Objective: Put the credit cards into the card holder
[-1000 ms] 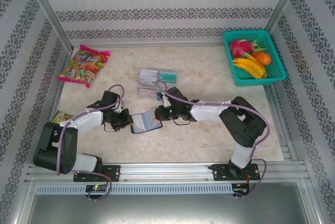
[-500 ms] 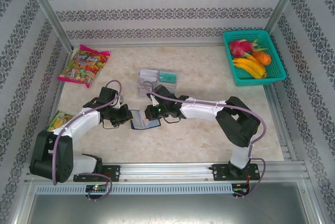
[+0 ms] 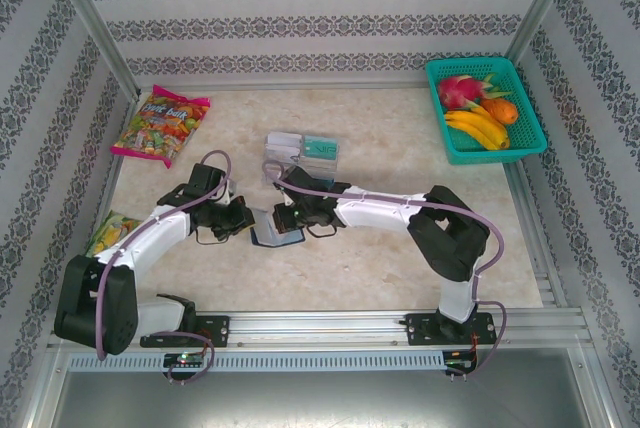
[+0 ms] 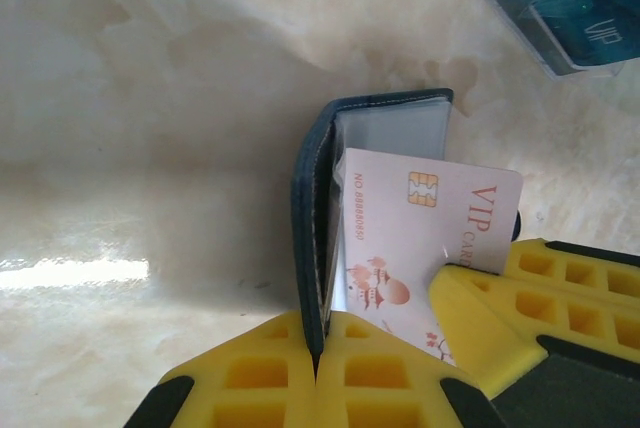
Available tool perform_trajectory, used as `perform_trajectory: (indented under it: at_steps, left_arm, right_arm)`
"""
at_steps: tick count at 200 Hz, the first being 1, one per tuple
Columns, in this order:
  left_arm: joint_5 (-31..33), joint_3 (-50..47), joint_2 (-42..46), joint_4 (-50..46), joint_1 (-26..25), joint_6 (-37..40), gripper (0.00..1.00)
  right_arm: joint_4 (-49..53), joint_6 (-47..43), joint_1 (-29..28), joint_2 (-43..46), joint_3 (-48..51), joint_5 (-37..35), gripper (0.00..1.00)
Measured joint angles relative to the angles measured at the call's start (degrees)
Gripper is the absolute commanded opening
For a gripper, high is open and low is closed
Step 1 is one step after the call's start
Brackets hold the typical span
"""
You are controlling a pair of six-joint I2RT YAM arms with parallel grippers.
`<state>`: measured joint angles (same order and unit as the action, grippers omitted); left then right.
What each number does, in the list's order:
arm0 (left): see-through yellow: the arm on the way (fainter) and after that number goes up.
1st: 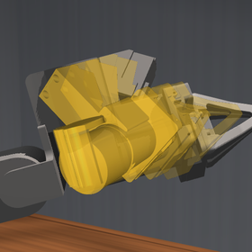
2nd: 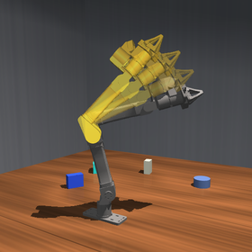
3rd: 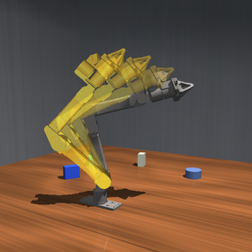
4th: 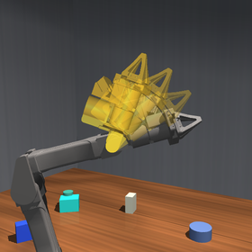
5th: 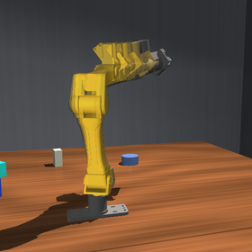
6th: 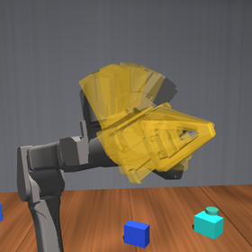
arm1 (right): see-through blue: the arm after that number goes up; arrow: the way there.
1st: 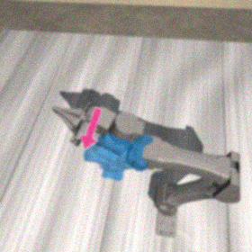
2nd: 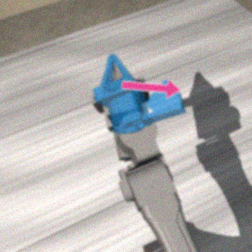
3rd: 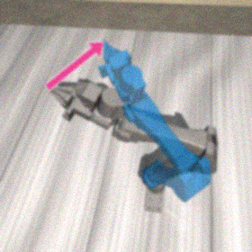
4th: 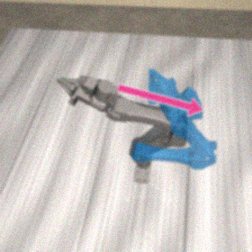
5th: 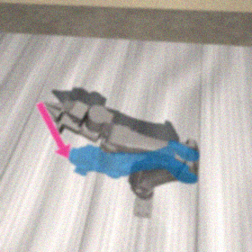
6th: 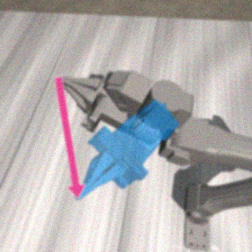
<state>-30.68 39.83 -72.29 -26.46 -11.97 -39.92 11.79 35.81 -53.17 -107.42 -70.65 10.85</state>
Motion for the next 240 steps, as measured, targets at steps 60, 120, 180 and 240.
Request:
perform_trajectory:
  at_steps: [60, 120, 180, 240]
  left_arm:
    - [-0.3, 0.5, 0.7, -0.2, -0.1, -0.9, 0.0]
    - [-0.3, 0.5, 0.6, -0.2, -0.4, -1.1, 0.0]
    - [-0.3, 0.5, 0.6, -0.2, -0.5, -1.1, 0.0]
    - [-0.3, 0.5, 0.5, -0.1, -0.5, -1.0, 0.0]
  right_arm:
    - [3.9, 0.2, -3.8, -3.0, -5.4, -6.3, 0.0]
    - [9.3, -0.5, -6.8, -4.9, -9.6, -13.7, 0.0]
    - [11.2, -2.2, -7.3, -5.0, -10.3, -16.5, 0.0]
    - [11.1, -3.2, -6.8, -3.5, -9.3, -17.2, 0.0]
